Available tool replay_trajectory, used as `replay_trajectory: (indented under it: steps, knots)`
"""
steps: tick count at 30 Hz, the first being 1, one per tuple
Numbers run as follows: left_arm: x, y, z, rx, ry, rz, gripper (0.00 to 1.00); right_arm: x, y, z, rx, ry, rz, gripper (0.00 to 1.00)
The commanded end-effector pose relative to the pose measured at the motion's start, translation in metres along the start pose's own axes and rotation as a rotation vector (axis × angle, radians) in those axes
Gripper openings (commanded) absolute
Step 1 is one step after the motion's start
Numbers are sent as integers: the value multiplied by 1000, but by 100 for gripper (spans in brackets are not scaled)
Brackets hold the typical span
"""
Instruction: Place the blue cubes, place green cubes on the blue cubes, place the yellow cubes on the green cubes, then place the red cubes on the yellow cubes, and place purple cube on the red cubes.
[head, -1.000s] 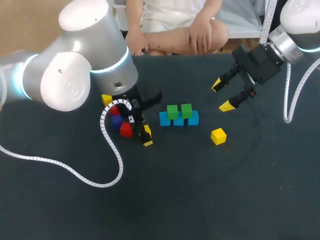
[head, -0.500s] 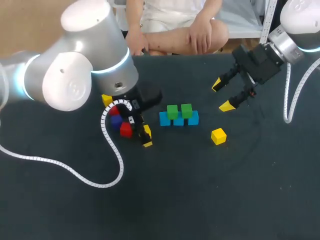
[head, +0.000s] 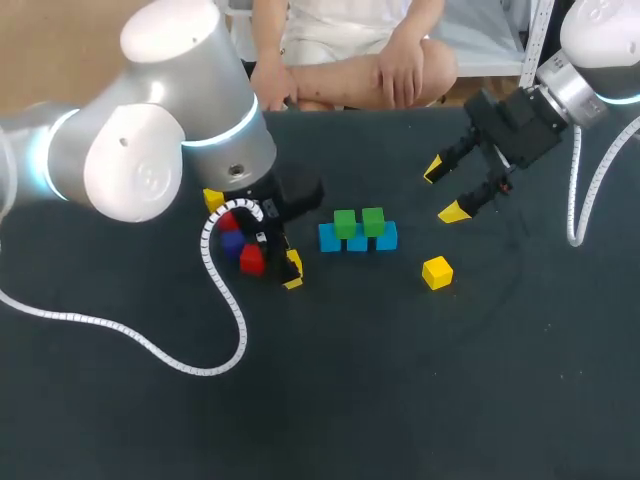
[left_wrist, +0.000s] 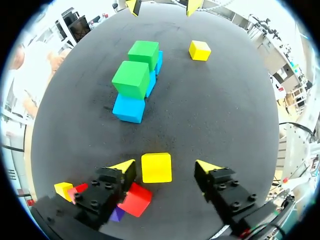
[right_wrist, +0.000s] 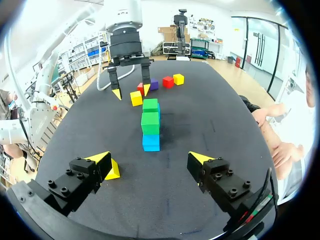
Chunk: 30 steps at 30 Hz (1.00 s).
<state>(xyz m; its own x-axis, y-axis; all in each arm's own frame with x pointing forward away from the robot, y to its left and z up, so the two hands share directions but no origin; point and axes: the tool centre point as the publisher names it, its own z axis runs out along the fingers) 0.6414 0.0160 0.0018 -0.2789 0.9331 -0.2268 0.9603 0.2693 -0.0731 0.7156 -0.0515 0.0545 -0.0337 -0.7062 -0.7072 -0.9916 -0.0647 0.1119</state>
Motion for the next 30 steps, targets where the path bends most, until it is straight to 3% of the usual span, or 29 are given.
replay_trajectory:
  steps: [1,6,8,10,30]
  knots:
    - [0,3,3,7,1,3,40,0,1,0,3,0,0,100]
    - [1,3,4,11,5,4,24,0,1,0,3,0,0,100]
    - [1,3,4,11,7,5,7,0,1,0,3,0,0,100]
    - [1,3,4,11,9,7,0,0,1,0,3,0,0,100]
    - [-7,2,-17,-27,24,37,0,0,1,0,3,0,0,100]
